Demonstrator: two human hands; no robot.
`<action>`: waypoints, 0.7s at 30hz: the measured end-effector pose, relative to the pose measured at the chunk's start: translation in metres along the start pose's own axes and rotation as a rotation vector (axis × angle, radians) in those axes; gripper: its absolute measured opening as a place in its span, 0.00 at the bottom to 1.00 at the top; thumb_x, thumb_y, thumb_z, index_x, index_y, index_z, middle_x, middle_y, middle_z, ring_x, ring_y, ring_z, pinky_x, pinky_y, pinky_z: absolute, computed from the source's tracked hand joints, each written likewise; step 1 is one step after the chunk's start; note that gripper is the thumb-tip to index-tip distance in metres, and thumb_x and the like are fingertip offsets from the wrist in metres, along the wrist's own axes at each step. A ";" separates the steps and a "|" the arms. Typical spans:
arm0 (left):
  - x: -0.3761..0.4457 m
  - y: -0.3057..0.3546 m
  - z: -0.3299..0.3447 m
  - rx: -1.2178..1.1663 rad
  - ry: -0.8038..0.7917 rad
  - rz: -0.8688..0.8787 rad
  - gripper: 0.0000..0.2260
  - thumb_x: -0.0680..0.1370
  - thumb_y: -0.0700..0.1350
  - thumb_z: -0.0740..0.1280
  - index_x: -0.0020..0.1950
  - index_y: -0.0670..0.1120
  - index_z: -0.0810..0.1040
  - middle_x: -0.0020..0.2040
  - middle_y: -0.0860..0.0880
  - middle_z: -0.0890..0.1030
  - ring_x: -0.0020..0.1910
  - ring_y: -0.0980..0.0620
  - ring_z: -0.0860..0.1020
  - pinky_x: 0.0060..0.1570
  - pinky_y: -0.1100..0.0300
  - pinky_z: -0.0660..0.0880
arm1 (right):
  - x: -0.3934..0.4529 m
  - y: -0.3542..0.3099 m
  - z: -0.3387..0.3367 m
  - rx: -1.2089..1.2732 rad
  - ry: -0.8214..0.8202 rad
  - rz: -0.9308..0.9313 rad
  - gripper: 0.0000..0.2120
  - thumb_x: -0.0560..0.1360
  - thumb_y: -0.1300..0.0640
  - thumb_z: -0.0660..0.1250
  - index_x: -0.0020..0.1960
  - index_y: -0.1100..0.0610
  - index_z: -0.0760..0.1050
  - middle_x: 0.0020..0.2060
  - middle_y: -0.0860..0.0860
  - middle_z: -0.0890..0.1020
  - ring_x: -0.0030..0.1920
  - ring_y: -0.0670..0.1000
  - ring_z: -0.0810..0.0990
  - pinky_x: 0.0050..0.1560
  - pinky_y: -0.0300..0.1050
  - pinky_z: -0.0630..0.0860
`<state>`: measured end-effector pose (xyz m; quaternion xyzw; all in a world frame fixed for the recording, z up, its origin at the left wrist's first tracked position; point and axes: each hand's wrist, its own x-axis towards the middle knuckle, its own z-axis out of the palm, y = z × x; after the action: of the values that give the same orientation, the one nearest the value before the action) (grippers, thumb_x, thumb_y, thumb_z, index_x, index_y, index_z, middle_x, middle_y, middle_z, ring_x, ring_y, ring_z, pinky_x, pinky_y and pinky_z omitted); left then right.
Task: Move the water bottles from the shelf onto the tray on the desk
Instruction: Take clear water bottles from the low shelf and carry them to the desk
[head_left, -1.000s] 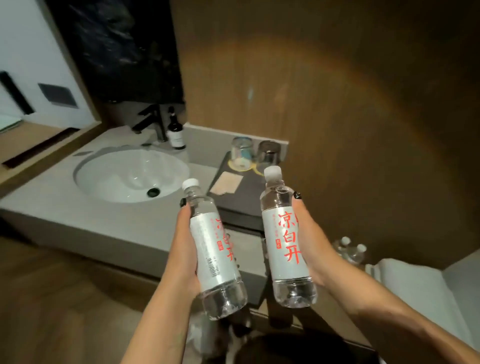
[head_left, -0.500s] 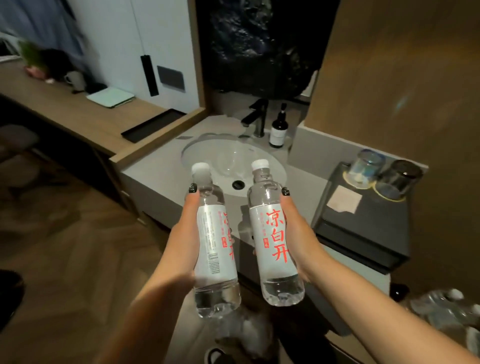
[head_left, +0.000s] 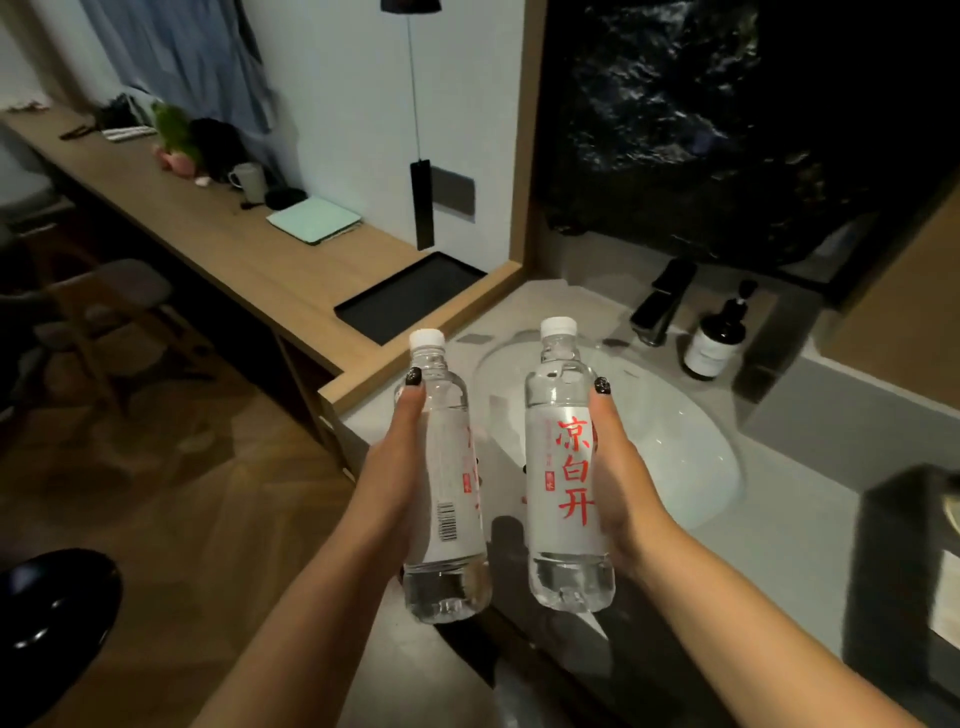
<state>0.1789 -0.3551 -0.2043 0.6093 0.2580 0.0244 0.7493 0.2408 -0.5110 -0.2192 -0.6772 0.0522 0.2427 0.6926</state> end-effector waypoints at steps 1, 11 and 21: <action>0.011 0.006 -0.008 -0.012 0.003 -0.001 0.21 0.75 0.67 0.52 0.49 0.55 0.77 0.52 0.43 0.81 0.51 0.42 0.80 0.54 0.43 0.76 | 0.010 -0.005 0.010 0.002 -0.012 0.009 0.29 0.72 0.30 0.52 0.44 0.55 0.75 0.39 0.57 0.81 0.41 0.59 0.80 0.55 0.61 0.77; 0.121 0.052 -0.099 0.000 0.007 -0.065 0.24 0.75 0.68 0.53 0.52 0.51 0.78 0.48 0.41 0.83 0.46 0.42 0.82 0.41 0.52 0.78 | 0.099 -0.028 0.124 -0.053 0.020 -0.007 0.24 0.77 0.36 0.49 0.45 0.52 0.75 0.39 0.55 0.83 0.40 0.55 0.82 0.47 0.52 0.79; 0.238 0.114 -0.235 -0.007 -0.100 -0.139 0.25 0.74 0.67 0.57 0.42 0.46 0.79 0.41 0.39 0.80 0.41 0.41 0.78 0.44 0.49 0.77 | 0.186 -0.040 0.272 0.110 0.106 0.068 0.25 0.75 0.34 0.52 0.49 0.54 0.75 0.39 0.56 0.83 0.38 0.56 0.83 0.47 0.54 0.79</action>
<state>0.3187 -0.0310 -0.2132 0.5878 0.2619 -0.0570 0.7633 0.3501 -0.1983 -0.2362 -0.6478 0.1249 0.2269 0.7164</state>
